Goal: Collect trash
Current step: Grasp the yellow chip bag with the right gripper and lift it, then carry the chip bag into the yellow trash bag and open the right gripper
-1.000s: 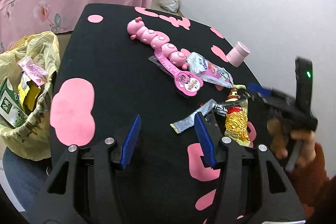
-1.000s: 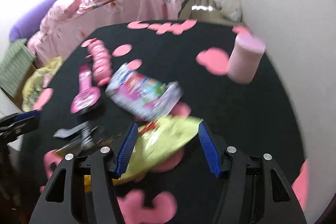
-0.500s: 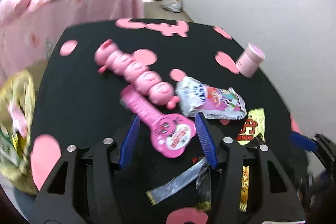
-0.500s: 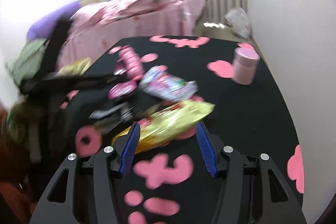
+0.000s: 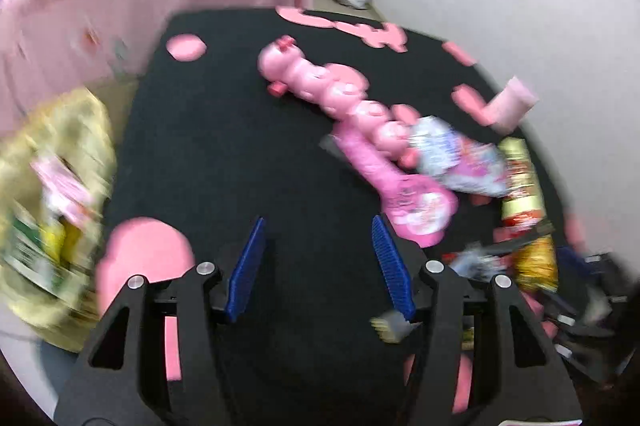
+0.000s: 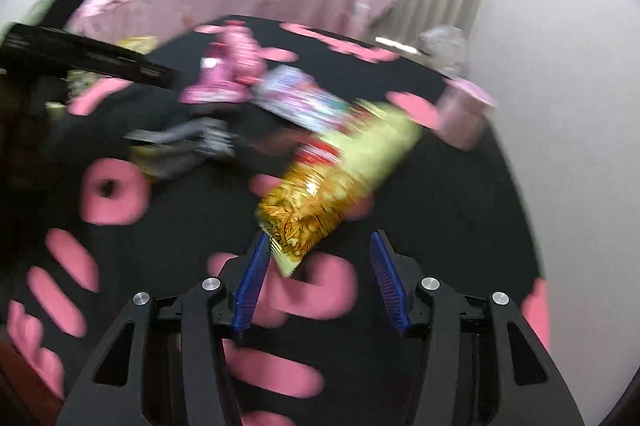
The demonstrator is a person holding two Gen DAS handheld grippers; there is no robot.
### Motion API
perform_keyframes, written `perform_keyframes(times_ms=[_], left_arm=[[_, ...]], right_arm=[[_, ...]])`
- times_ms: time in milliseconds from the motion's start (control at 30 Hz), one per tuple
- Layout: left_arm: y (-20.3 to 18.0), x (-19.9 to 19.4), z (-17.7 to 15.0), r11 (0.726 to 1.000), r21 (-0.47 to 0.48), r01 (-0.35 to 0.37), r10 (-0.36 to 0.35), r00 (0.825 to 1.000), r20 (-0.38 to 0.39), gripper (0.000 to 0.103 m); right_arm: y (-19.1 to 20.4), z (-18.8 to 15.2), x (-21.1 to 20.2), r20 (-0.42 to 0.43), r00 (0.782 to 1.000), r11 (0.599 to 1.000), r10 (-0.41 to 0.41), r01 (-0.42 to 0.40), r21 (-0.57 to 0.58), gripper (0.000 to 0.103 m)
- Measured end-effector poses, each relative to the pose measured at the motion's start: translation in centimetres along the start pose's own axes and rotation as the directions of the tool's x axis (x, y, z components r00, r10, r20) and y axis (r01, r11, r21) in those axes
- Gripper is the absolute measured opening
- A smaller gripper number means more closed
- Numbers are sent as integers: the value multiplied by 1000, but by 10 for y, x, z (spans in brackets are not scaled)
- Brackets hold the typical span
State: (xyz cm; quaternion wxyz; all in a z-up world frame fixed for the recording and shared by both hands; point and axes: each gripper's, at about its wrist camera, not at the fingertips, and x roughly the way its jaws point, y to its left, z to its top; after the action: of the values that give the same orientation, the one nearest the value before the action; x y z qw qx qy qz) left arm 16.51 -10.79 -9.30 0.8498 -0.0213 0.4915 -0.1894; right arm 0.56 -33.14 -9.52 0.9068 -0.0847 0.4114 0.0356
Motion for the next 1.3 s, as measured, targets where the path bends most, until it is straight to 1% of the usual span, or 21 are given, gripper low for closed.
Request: perform_keyframes(times_ms=[33,67,100,133,267,367,400,500,600,667,733,767,800,867,933,1000,1033,1100,1233,1267,1300], left_arm=[[0,2,1,998,-34,46,-47,999,-17,53],[-2,5,2,994,-60,87,-89,996,-33,53],[-7,9,3,992,-70,105,-108,993,-40,53],[-12,12,5,992,-67,103,-106,994,-41,53],[-44,29,15,1000,16,10,-9,999,-40,53],[-64,39,16,991,114,-67,71,997,-31,53],[-66,39,14,988,136,-72,76,997,-29,53],[-61,31,8,983,169,-77,82,996,-20,54],[-46,20,5,972,184,-149,150,989,8,54],[-32,14,6,972,167,-167,169,986,7,53],[-19,12,7,980,137,-144,146,989,-10,53],[-15,11,7,988,119,-99,104,994,-29,53],[-12,10,6,995,91,-38,42,998,-50,53],[-10,11,6,998,17,68,-67,995,-69,53],[-15,15,8,995,-12,96,-97,993,-69,53],[-21,20,11,996,-30,89,-91,994,-63,53],[-24,22,13,996,-36,79,-81,995,-58,53],[-29,27,18,998,-50,49,-52,998,-46,53],[-32,34,26,996,-85,11,-14,999,-34,53],[-33,35,27,996,-92,5,-8,999,-31,52],[-33,35,27,996,-89,-3,0,1000,-31,44]], right_arm=[[-13,-4,0,-12,1000,999,-27,27,23,49],[-23,-7,-2,-17,999,998,-31,32,48,49],[-33,-10,-4,-17,1000,997,-21,22,77,49],[-43,-12,-9,-10,1000,994,1,0,110,49],[-68,-13,-26,55,998,979,44,-54,199,49],[-79,-3,-31,103,987,951,123,-147,273,49],[-83,4,-28,115,979,935,166,-193,298,49],[-82,31,-13,118,958,904,263,-287,316,49],[-76,58,9,97,954,906,285,-301,299,49],[-74,72,24,78,955,910,287,-298,287,49],[-74,82,44,46,952,905,304,-303,299,49],[-76,86,53,28,951,901,309,-302,310,49],[-78,88,63,4,949,898,315,-300,322,49],[-83,89,80,-47,950,899,309,-276,341,49],[-85,84,90,-80,941,892,327,-280,355,37],[-82,79,89,-80,927,886,366,-320,336,28],[-79,76,82,-69,924,891,375,-339,302,28],[-73,70,67,-47,929,907,368,-347,239,26],[-74,64,43,8,941,921,339,-334,201,26],[-75,63,36,26,945,924,326,-325,200,26],[-77,63,32,38,948,927,316,-317,201,26]])
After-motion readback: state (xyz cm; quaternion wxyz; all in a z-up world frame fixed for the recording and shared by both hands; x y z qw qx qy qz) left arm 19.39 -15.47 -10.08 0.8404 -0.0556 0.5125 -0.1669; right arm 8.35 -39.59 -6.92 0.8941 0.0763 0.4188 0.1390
